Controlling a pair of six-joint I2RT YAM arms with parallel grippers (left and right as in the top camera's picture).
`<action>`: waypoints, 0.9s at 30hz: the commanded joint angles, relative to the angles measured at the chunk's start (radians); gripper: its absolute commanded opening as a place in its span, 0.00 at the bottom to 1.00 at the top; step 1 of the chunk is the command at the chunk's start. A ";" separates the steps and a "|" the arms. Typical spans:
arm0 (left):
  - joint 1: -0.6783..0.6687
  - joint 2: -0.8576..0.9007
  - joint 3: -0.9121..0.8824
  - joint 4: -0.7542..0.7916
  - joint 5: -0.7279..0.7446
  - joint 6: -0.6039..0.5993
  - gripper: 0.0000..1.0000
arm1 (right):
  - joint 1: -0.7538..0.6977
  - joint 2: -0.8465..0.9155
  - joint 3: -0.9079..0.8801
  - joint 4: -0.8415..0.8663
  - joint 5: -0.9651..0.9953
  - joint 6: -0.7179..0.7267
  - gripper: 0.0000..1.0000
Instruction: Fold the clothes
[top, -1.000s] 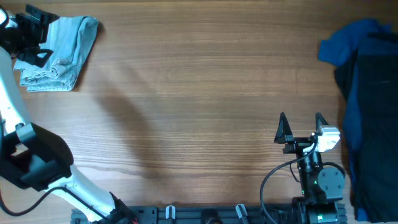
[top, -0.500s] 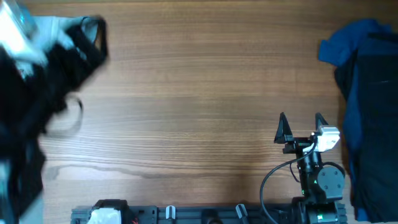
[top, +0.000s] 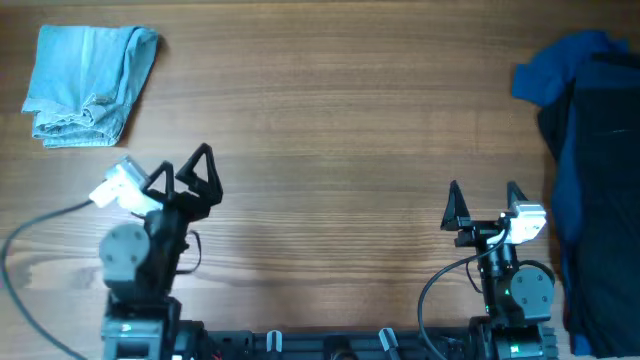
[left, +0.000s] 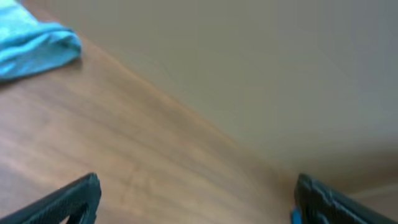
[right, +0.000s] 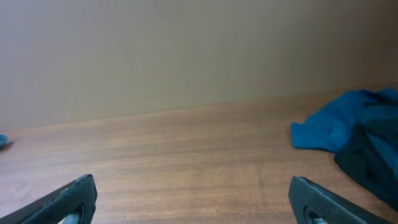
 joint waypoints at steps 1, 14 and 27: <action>0.008 -0.089 -0.183 0.155 -0.052 0.013 1.00 | -0.005 -0.002 -0.001 0.003 0.013 -0.014 1.00; 0.011 -0.319 -0.333 0.106 -0.079 0.095 1.00 | -0.005 -0.002 -0.001 0.003 0.013 -0.014 1.00; 0.023 -0.467 -0.333 -0.110 -0.020 0.508 1.00 | -0.005 -0.002 -0.001 0.003 0.013 -0.014 1.00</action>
